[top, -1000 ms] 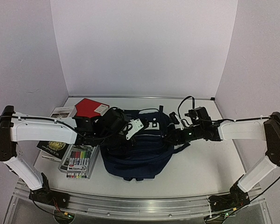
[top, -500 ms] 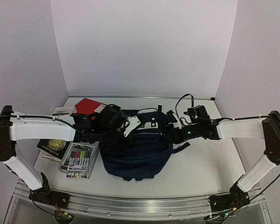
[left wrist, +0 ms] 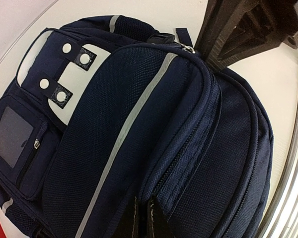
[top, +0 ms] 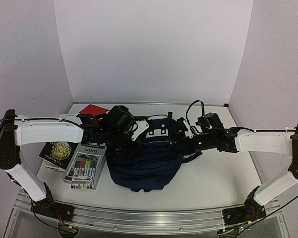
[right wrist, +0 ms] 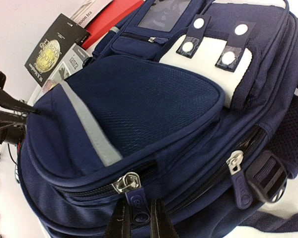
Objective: Pack the student bag
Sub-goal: Unzip the student bag at the center of the board.
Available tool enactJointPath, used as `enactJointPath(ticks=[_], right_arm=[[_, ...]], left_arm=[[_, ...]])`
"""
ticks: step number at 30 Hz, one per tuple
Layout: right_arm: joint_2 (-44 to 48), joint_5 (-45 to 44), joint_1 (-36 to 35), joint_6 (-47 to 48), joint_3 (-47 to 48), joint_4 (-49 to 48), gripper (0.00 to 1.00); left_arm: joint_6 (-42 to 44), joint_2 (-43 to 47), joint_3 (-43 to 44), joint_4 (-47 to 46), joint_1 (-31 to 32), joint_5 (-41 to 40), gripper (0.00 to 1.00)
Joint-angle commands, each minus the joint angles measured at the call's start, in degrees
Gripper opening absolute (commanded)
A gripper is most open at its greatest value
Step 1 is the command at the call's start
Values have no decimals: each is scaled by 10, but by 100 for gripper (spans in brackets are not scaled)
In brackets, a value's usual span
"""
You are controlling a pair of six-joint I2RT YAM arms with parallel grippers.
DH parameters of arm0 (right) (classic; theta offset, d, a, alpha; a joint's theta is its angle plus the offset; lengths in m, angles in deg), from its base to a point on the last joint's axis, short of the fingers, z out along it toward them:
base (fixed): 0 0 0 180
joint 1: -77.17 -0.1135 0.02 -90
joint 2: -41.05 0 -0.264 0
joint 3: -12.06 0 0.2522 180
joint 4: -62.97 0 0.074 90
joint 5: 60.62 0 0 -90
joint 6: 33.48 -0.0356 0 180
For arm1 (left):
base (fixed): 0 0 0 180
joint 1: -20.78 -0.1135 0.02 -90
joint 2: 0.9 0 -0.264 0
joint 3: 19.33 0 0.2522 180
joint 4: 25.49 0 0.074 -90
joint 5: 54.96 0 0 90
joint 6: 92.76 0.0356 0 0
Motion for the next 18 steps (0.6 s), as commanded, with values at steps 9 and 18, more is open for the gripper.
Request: enactJointPath(ticks=[9, 18], right_arm=[[71, -126, -76, -63, 28, 128, 0], [9, -170, -115, -146, 30, 43, 0]], left_arm=[[34, -91, 102, -26, -19, 10, 0], [-2, -180, 172, -102, -20, 79, 0]])
